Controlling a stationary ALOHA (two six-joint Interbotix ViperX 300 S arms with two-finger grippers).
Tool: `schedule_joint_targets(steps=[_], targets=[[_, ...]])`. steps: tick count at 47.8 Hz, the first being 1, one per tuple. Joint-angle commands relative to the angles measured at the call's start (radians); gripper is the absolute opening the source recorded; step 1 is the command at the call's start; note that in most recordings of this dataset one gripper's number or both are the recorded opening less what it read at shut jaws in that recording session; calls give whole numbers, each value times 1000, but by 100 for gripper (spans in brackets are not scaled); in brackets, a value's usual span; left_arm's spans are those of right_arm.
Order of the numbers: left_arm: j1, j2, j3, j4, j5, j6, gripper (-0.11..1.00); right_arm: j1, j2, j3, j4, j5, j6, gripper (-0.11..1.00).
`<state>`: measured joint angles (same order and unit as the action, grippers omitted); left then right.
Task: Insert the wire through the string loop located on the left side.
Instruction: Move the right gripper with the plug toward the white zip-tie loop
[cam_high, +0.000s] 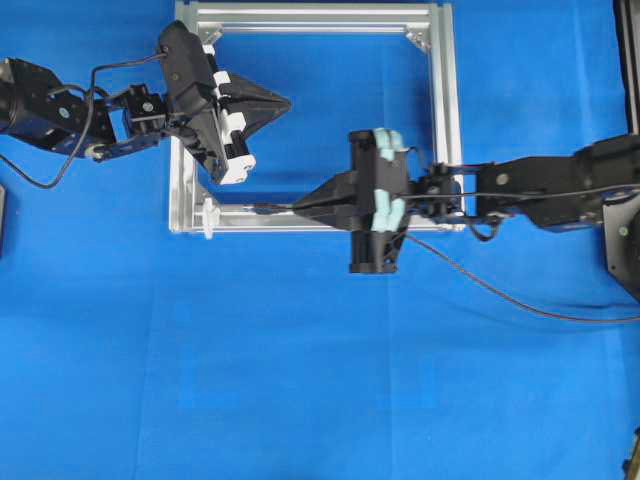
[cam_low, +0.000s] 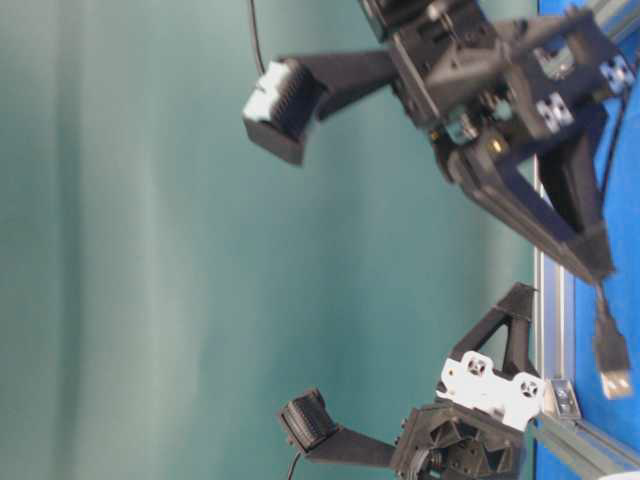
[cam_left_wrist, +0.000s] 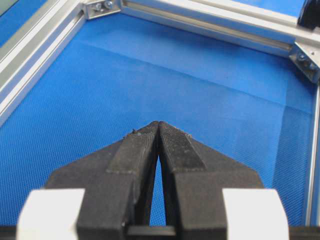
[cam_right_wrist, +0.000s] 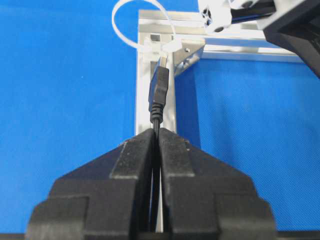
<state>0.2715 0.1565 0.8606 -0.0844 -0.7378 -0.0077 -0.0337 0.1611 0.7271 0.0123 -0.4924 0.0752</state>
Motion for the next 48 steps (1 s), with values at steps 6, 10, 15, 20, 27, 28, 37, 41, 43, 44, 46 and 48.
schedule_joint_targets(steps=[6,10,15,20,27,28,37,41,43,44,46,48], targets=[[0,-35,-6,3,-5,-2,0,-2,31,-78,0,-3,0,0],[0,-35,-6,3,-5,-2,0,-2,44,-98,0,-3,0,0],[0,-35,-6,3,-5,-2,0,-2,54,-117,-2,3,0,0],[0,-35,-6,3,-5,-2,0,-2,61,-124,-2,8,0,0],[0,-37,-6,3,-6,0,0,-2,67,-126,-2,8,0,0],[0,-35,-6,3,-5,0,0,-2,67,-124,-2,8,0,0],[0,-35,-8,3,-5,0,0,-2,69,-126,-2,6,0,0],[0,-35,-6,3,-5,0,0,-2,71,-124,-2,3,0,0],[0,-35,-6,3,-5,0,0,-2,71,-126,-2,3,0,0],[0,-35,-6,3,-5,0,0,-2,71,-124,-2,3,0,0],[0,-35,-6,3,-5,0,0,-2,71,-124,-3,2,0,0],[0,-35,-6,3,-5,0,0,-2,71,-126,-2,2,0,0]])
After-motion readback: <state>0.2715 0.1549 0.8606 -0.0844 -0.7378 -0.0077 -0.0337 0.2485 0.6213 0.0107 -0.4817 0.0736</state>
